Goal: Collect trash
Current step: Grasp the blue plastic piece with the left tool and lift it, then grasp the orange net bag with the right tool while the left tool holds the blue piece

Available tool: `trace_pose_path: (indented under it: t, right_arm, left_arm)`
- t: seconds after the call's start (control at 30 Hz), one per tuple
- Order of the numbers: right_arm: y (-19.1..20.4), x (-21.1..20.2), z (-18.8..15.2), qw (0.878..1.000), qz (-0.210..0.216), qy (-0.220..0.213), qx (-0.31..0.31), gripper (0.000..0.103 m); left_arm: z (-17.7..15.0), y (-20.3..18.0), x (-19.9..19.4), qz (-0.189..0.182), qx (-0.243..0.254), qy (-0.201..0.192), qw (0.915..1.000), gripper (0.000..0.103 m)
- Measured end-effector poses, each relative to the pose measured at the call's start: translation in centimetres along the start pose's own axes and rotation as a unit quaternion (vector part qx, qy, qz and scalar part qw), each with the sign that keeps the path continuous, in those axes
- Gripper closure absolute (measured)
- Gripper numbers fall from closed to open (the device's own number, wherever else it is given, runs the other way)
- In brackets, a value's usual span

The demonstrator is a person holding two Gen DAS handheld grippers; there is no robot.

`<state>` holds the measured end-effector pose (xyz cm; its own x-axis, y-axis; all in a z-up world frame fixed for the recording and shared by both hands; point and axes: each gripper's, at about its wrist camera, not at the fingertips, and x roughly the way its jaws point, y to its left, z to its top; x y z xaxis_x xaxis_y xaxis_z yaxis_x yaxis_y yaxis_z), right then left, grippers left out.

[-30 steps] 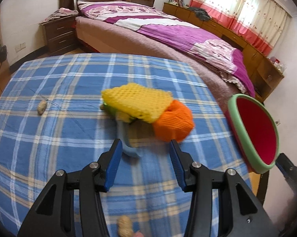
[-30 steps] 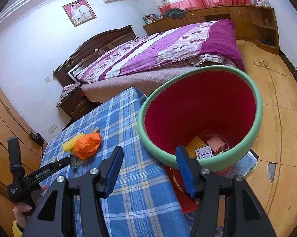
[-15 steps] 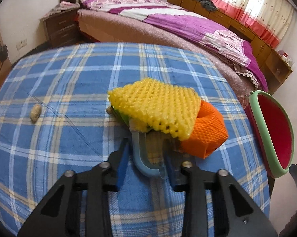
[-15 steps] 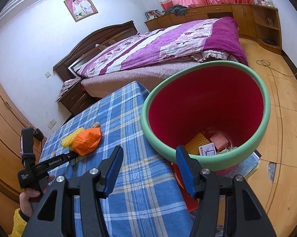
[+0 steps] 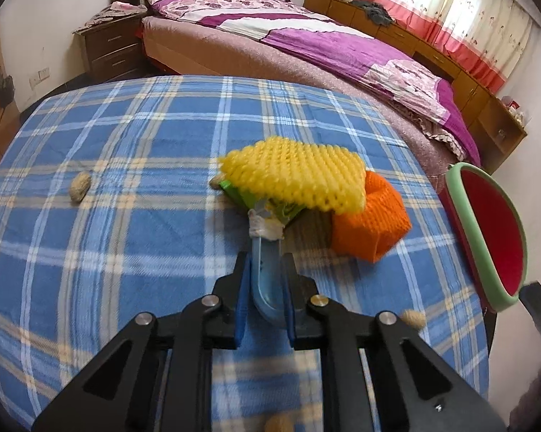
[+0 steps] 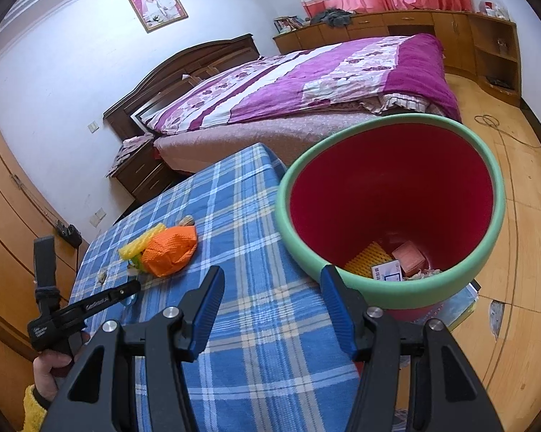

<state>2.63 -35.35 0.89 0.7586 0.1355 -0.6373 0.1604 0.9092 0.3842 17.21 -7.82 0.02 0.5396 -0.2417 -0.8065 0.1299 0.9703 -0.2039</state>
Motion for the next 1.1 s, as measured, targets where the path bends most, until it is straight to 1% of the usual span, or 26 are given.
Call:
trace_pose_path:
  t: [0.17, 0.37, 0.53, 0.6, 0.73, 0.83, 0.97, 1.1]
  right_arm:
    - [1.5, 0.4, -0.2, 1.0, 0.008, 0.006, -0.015, 0.044]
    - [4.1, 1.2, -0.1, 0.999, 0.019, 0.014, -0.043, 0.044]
    - [6.5, 2.9, 0.3, 0.997, 0.029, 0.023, -0.064, 0.044]
    - [7.6, 3.9, 0.3, 0.996, 0.033, 0.029, -0.076, 0.041]
    - [9.9, 6.3, 0.4, 0.993, 0.043, 0.046, -0.099, 0.039]
    - [11.4, 8.3, 0.4, 0.99, 0.04, 0.058, -0.119, 0.037]
    - [12.7, 10.8, 0.2, 0.986, 0.026, 0.075, -0.144, 0.036]
    - [13.0, 13.0, 0.2, 0.983, 0.011, 0.091, -0.161, 0.036]
  left_arm:
    - [-0.8, 1.5, -1.8, -0.001, -0.017, -0.008, 0.9998, 0.087]
    - [-0.7, 3.4, -3.3, 0.0, -0.042, -0.025, 0.9988, 0.087]
    - [-0.7, 5.1, -3.9, -0.001, -0.063, -0.034, 0.9974, 0.087]
    - [-0.8, 5.7, -4.0, -0.002, -0.071, -0.034, 0.9969, 0.087]
    - [-0.9, 6.6, -3.9, -0.005, -0.081, -0.035, 0.9961, 0.087]
    - [-0.8, 7.2, -3.8, -0.005, -0.086, -0.035, 0.9957, 0.087]
    - [-0.8, 7.8, -3.6, -0.006, -0.09, -0.034, 0.9953, 0.087]
    - [-1.0, 8.1, -3.1, -0.011, -0.092, -0.029, 0.9953, 0.087]
